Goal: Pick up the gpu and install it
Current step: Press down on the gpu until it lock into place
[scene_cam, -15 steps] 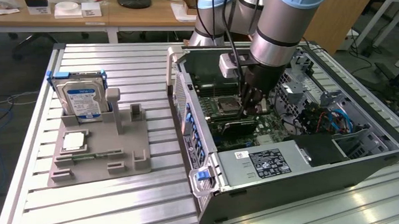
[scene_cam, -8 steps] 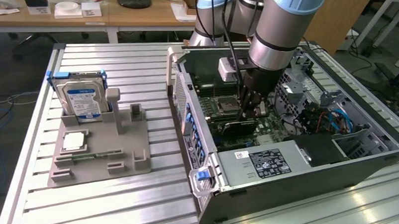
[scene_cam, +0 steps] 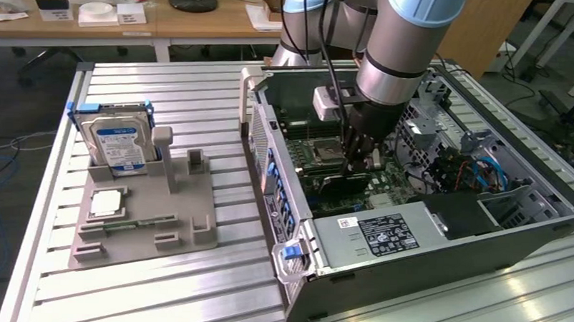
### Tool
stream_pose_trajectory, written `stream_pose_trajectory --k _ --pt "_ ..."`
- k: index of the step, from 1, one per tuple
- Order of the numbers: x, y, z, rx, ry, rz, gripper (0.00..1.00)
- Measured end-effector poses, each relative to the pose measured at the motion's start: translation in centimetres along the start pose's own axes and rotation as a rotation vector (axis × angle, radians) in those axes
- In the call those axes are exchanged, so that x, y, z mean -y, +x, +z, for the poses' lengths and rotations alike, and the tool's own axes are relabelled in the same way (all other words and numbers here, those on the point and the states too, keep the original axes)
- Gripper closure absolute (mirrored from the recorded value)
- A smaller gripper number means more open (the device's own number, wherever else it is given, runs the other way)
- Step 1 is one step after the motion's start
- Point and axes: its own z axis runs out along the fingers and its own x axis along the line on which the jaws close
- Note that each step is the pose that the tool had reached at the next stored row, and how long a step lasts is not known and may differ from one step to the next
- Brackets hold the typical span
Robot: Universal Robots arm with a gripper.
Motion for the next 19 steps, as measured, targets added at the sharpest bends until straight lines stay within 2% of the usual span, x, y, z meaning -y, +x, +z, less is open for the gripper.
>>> stream_pose_trajectory --k 11,13,14,16,17,19 --pt "-0.04 -0.2 0.71 -0.0016 -0.001 -0.004 0.89" --pt "-0.04 -0.2 0.74 -0.0004 -0.0012 -0.004 0.89" --pt "-0.03 -0.3 0.61 -0.0005 -0.0017 -0.004 0.89" --pt "-0.04 -0.3 0.32 0.0056 0.0 -0.004 0.89" --pt "-0.03 -0.3 0.0 0.0061 0.0006 -0.004 0.89" --pt "-0.02 -0.3 -0.75 0.0037 0.0004 -0.004 0.89"
